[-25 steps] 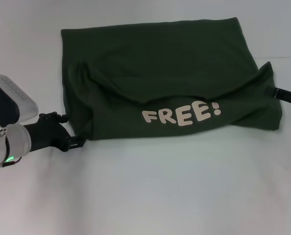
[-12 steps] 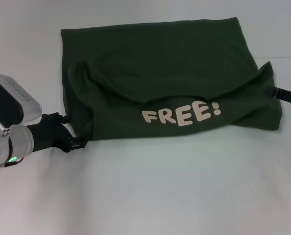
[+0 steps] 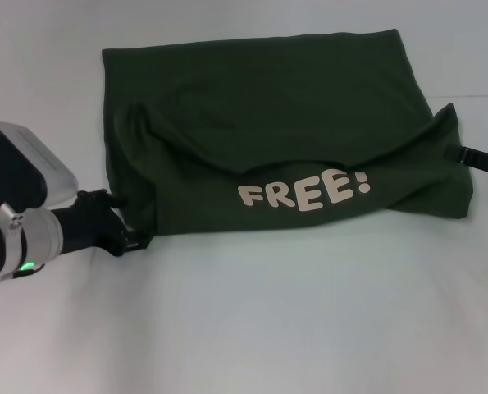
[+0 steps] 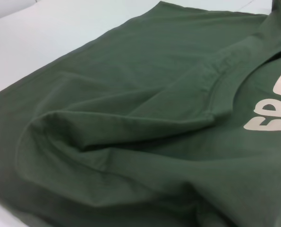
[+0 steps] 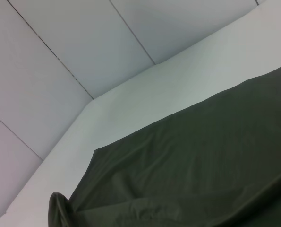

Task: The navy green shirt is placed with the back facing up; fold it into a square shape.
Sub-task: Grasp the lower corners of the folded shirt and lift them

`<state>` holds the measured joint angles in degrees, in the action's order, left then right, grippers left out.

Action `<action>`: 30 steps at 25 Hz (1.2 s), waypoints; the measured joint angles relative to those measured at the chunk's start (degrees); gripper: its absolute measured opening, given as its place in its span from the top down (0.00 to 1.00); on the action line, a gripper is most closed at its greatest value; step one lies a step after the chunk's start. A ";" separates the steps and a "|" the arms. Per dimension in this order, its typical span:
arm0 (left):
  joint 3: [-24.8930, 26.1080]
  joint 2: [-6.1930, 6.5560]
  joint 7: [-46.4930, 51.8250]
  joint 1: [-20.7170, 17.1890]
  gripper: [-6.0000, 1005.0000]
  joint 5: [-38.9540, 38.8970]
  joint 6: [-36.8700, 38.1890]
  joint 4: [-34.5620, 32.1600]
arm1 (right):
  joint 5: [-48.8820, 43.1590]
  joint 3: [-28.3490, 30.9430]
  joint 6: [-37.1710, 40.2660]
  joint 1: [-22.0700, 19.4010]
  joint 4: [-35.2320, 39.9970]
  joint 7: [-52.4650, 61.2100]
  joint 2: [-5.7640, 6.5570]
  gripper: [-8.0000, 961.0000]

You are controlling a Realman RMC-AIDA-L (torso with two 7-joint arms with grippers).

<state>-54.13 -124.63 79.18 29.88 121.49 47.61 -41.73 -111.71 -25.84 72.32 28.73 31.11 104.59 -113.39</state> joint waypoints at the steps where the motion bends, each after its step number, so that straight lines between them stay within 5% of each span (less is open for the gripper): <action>1: -0.64 0.02 -0.04 0.00 0.27 0.35 0.40 -0.09 | 0.00 0.00 -0.01 0.00 0.00 0.00 0.01 0.39; 7: -3.65 -0.09 -0.55 -0.97 0.40 1.31 2.01 -1.95 | 0.01 0.02 -0.05 0.04 0.00 0.02 0.09 0.39; 13: -3.39 -0.08 -0.32 -0.72 0.63 1.13 3.28 -2.65 | 0.08 0.09 -0.08 0.07 0.00 0.01 0.10 0.39; 30: -3.40 0.11 0.28 -0.09 0.99 1.52 2.67 -2.40 | 0.02 0.06 -0.17 0.08 0.00 0.02 0.17 0.39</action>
<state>-57.52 -124.51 79.46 29.79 123.01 50.29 -44.13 -111.70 -25.78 72.16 28.81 31.11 104.61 -113.22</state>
